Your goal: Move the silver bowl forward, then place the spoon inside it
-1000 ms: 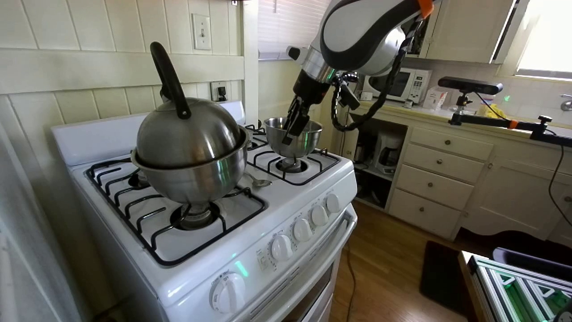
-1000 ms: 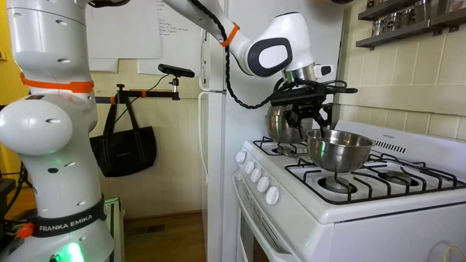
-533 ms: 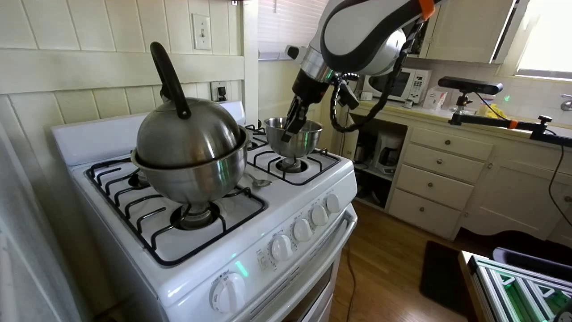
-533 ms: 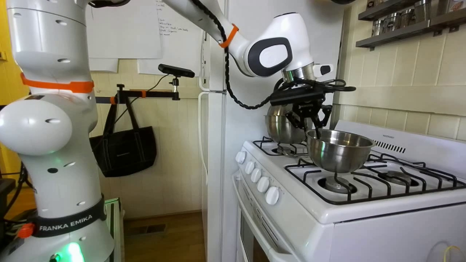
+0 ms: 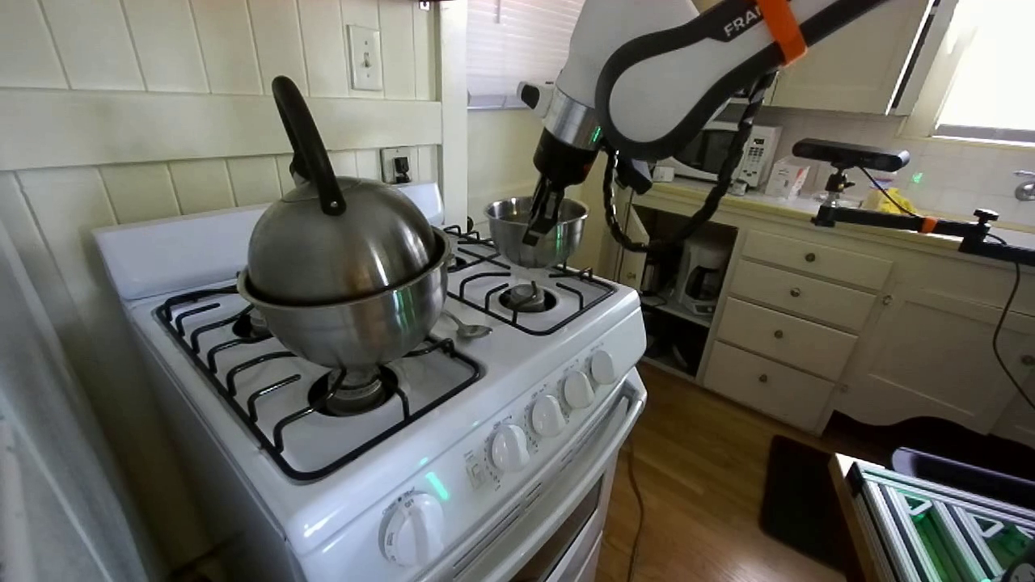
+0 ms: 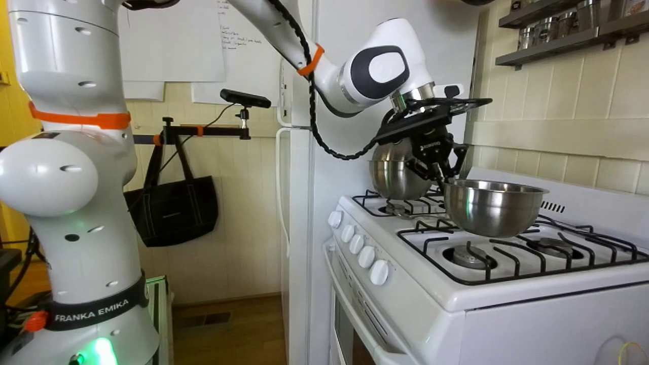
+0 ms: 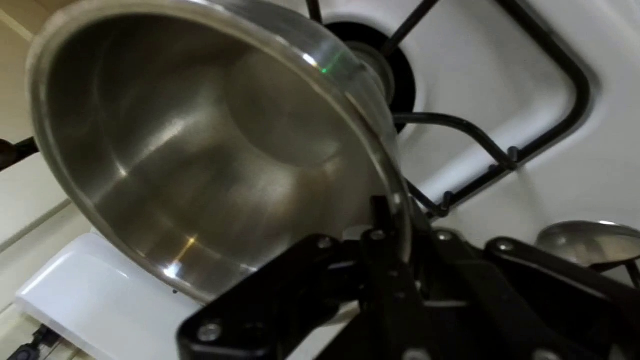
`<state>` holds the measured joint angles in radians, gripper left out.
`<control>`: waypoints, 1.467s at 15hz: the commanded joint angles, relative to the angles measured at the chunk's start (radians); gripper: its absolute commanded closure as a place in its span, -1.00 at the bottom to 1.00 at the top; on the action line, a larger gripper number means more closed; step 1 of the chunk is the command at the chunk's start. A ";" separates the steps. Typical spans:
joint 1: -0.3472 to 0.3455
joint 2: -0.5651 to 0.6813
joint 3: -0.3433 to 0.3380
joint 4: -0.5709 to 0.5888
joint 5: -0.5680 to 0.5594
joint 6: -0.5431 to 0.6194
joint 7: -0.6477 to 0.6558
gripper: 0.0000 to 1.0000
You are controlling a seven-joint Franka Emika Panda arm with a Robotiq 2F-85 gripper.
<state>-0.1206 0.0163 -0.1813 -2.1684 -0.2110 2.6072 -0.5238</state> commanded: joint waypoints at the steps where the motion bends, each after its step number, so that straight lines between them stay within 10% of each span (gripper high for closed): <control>1: -0.042 -0.020 -0.019 0.025 -0.155 0.070 0.088 0.95; 8: -0.121 0.070 -0.054 0.227 0.218 0.189 -0.096 0.95; 11: -0.147 0.126 -0.061 0.393 0.400 0.057 -0.192 0.95; 15: -0.196 0.191 -0.060 0.592 0.367 -0.131 -0.176 0.95; 22: -0.181 0.148 -0.034 0.498 0.342 -0.078 -0.158 0.95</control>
<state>-0.2970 0.1627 -0.2400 -1.6757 0.1482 2.5316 -0.6832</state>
